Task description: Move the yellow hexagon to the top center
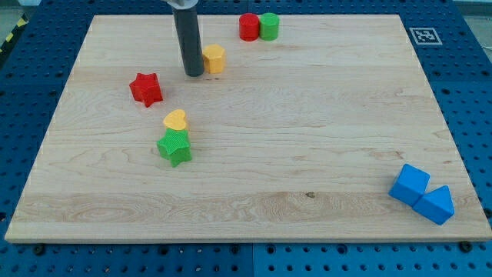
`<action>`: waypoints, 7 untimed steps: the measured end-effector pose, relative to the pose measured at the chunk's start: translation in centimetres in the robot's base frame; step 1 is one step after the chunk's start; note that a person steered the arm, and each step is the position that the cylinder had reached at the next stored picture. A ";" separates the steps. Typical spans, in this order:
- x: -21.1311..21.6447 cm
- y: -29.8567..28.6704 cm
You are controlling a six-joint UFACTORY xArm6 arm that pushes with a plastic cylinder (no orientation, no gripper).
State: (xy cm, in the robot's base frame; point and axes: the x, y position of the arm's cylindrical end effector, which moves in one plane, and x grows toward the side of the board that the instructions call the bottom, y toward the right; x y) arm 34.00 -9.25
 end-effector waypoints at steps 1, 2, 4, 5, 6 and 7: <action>-0.9 1.3; -1.8 3.6; -4.3 6.7; -5.1 8.2; -5.6 9.3; -5.5 7.6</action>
